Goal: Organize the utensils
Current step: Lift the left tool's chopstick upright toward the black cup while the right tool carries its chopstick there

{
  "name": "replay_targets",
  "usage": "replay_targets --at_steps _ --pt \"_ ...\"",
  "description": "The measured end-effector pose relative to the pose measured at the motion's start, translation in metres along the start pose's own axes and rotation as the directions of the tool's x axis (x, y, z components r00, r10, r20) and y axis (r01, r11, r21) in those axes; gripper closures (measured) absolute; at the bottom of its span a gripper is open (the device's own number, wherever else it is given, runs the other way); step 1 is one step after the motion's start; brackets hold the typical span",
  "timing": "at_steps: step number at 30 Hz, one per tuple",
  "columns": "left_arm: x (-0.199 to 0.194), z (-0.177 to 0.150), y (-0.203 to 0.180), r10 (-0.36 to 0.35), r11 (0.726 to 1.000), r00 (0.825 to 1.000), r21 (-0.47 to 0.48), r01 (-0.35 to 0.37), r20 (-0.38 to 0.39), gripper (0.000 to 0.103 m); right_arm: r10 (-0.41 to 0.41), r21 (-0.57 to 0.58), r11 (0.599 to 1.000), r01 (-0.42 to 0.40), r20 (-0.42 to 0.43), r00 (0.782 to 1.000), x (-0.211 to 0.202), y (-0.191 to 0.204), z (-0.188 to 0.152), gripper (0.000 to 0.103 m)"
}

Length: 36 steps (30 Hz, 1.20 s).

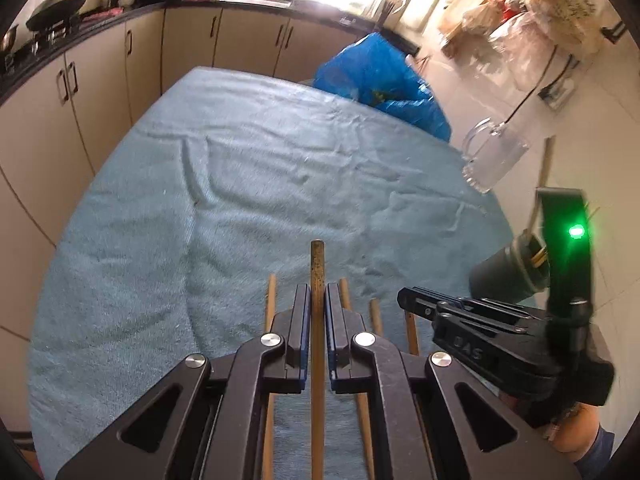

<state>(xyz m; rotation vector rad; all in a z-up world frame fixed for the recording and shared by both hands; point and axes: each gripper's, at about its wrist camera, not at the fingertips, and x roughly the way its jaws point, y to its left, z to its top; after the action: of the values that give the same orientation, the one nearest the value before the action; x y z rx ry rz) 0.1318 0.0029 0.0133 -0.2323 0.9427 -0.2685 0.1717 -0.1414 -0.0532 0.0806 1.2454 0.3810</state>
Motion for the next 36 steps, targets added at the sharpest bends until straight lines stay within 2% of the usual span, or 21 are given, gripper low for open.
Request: replay_targets --at_steps 2,5,7,9,13,16,21,30,36 --pt "-0.013 -0.001 -0.007 -0.019 1.0 0.999 0.016 0.018 0.04 0.096 0.035 -0.002 0.999 -0.035 0.065 0.997 -0.022 0.002 -0.002 0.095" --pt "-0.034 -0.002 -0.017 -0.034 0.999 0.995 0.042 0.03 0.092 0.096 0.074 -0.035 0.997 -0.069 0.19 0.979 -0.064 0.008 -0.011 0.095" --pt "-0.046 -0.003 -0.023 -0.036 0.998 0.993 0.058 0.03 0.115 0.096 0.108 -0.068 0.993 -0.093 0.272 0.956 -0.092 0.014 -0.019 0.095" --pt "-0.058 -0.006 -0.027 -0.036 0.997 0.989 0.072 0.026 0.142 0.096 0.141 -0.11 0.988 -0.108 0.36 0.922 -0.12 0.02 -0.034 0.095" --pt "-0.078 -0.014 -0.034 -0.044 0.995 0.984 0.098 0.027 0.174 0.096 0.193 -0.173 0.977 -0.124 0.473 0.86 -0.159 0.03 -0.062 0.095" --pt "-0.089 -0.023 -0.039 -0.042 0.993 0.981 0.118 0.02 0.192 0.096 0.211 -0.223 0.969 -0.105 0.533 0.819 -0.178 0.04 -0.084 0.095" --pt "-0.105 -0.037 -0.044 -0.045 0.99 0.977 0.139 0.016 0.208 0.096 0.211 -0.263 0.963 -0.06 0.595 0.775 -0.193 0.047 -0.116 0.095" --pt "-0.129 -0.059 -0.049 -0.028 0.989 0.968 0.151 -0.01 0.249 0.096 0.22 -0.263 0.963 -0.061 0.635 0.741 -0.214 0.032 -0.148 0.095" --pt "-0.131 -0.058 -0.051 -0.013 0.991 0.967 0.133 -0.022 0.253 0.096 0.218 -0.253 0.965 -0.066 0.641 0.736 -0.216 0.024 -0.145 0.095"
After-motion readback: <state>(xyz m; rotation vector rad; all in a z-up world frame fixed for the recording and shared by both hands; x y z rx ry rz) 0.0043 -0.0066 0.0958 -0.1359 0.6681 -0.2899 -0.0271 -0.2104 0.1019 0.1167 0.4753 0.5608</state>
